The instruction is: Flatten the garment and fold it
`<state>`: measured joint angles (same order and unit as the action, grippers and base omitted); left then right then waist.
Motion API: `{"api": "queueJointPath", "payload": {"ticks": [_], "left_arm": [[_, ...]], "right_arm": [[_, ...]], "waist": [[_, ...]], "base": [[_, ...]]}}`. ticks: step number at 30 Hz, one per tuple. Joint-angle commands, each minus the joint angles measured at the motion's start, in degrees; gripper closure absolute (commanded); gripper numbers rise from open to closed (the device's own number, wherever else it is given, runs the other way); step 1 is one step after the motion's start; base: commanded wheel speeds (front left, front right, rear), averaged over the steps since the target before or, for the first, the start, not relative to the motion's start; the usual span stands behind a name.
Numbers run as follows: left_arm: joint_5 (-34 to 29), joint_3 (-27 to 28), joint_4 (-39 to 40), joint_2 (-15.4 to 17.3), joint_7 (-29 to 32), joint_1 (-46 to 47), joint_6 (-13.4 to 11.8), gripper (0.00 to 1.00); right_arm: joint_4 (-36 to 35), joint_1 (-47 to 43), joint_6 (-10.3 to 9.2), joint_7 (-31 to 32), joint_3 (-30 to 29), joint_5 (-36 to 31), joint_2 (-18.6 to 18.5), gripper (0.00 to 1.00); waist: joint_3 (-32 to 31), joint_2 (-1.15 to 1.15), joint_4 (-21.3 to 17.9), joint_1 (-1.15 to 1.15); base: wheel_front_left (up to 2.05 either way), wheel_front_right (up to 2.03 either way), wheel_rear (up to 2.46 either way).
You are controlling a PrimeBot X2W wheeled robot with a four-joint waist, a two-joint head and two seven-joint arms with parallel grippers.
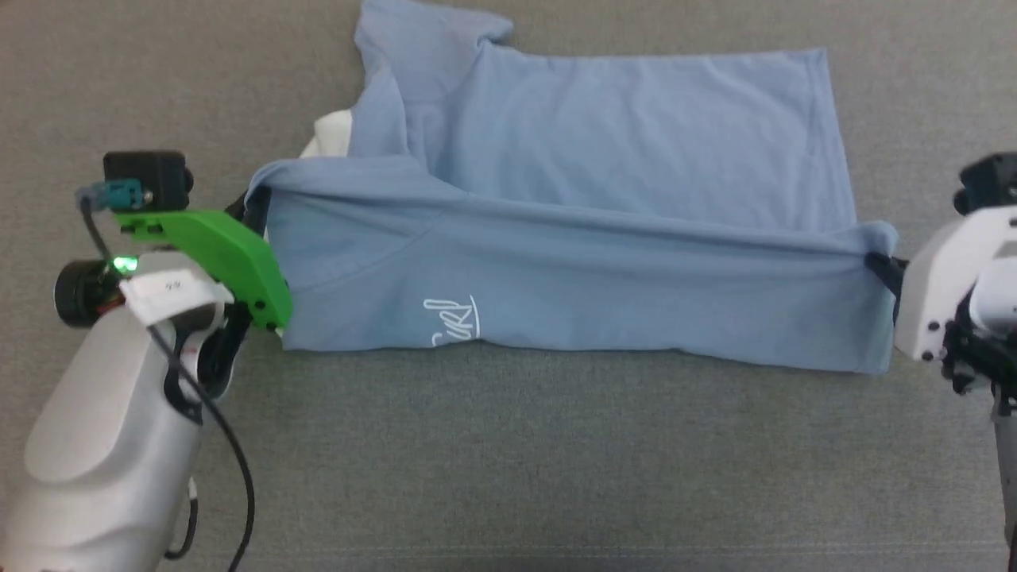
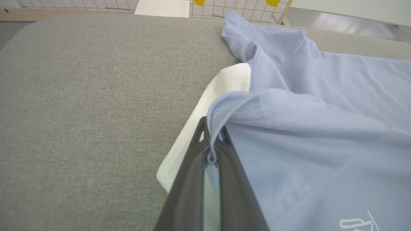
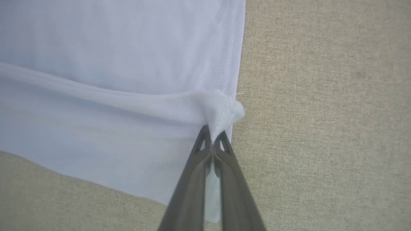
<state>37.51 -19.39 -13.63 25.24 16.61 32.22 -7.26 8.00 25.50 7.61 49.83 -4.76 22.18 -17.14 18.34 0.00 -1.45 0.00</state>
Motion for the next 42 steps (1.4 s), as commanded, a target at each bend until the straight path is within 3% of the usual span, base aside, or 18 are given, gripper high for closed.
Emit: {"api": "queueJointPath", "payload": {"ticks": [1, 13, 14, 15, 16, 17, 24, 31, 35, 42], "left_arm": [[-0.6, -0.4, -1.7, 0.0, 0.7, 1.9, 0.2, 1.0], [-0.1, -2.7, -12.5, -3.0, 3.4, 6.7, 1.0, 1.0], [0.2, -2.7, -12.9, -3.2, 3.2, 6.9, 1.2, 0.67], [0.3, -2.7, -13.1, -3.4, 3.0, 7.0, 1.4, 0.0], [0.4, -2.7, -13.4, -3.5, 2.6, 7.1, 1.6, 0.0], [0.6, -2.7, -13.7, -3.6, 2.6, 7.0, 1.7, 0.0], [2.7, 0.1, -11.7, -4.0, -2.3, 4.8, 1.7, 0.0], [1.3, 3.8, -4.4, -3.4, -19.4, -7.3, 1.4, 0.0], [-0.4, 4.9, -2.9, -4.0, -28.5, -15.8, 0.5, 0.0], [-1.6, 6.6, -1.0, -7.2, -31.4, -25.4, -0.1, 0.0]], "right_arm": [[0.9, 1.7, -0.12, 1.3, 0.8, -0.8, -0.5, 1.0], [4.9, 5.9, -0.12, 8.6, 7.3, -1.1, -2.3, 1.0], [5.1, 5.8, -0.12, 8.4, 7.3, -0.9, -2.4, 1.0], [5.2, 5.6, -0.12, 8.1, 7.1, -0.7, -2.4, 0.84], [5.3, 5.4, -0.12, 7.5, 6.7, -0.5, -2.4, 0.31], [5.3, 5.2, -0.12, 6.9, 6.4, -0.3, -2.4, 0.0], [3.3, 1.5, -0.12, -2.7, 0.8, 3.5, -1.0, 0.0], [-1.8, -8.3, -0.12, -19.5, -4.3, 4.8, 0.7, 0.0], [-2.8, -14.7, -0.12, -25.7, -6.3, 4.2, 2.5, 0.0], [-3.1, -22.3, -0.12, -30.1, -7.8, 4.4, 5.0, 0.0]], "waist": [[5.0, 0.0, -0.6, 0.0], [7.0, 0.0, 0.1, 0.0], [6.7, 0.0, 0.2, 0.0], [6.1, 0.0, 0.3, 0.0], [5.4, 0.0, 0.4, 0.0], [4.8, 0.0, 0.5, 0.0], [-3.9, 0.0, 1.2, 0.0], [-12.4, 0.0, 1.6, 0.0], [-14.5, 0.0, 1.5, 0.0], [-16.3, 0.0, 1.5, 0.0]], "base": [[0.0, 0.0, 0.0], [0.0, 0.0, 0.0], [0.0, 0.0, 0.0], [0.0, 0.0, 0.0], [0.0, 0.0, 0.0], [0.0, 0.0, 0.0], [0.0, 0.0, 0.0], [0.0, 0.0, 0.0], [0.0, 0.0, 0.0], [0.0, 0.0, 0.0]]}}
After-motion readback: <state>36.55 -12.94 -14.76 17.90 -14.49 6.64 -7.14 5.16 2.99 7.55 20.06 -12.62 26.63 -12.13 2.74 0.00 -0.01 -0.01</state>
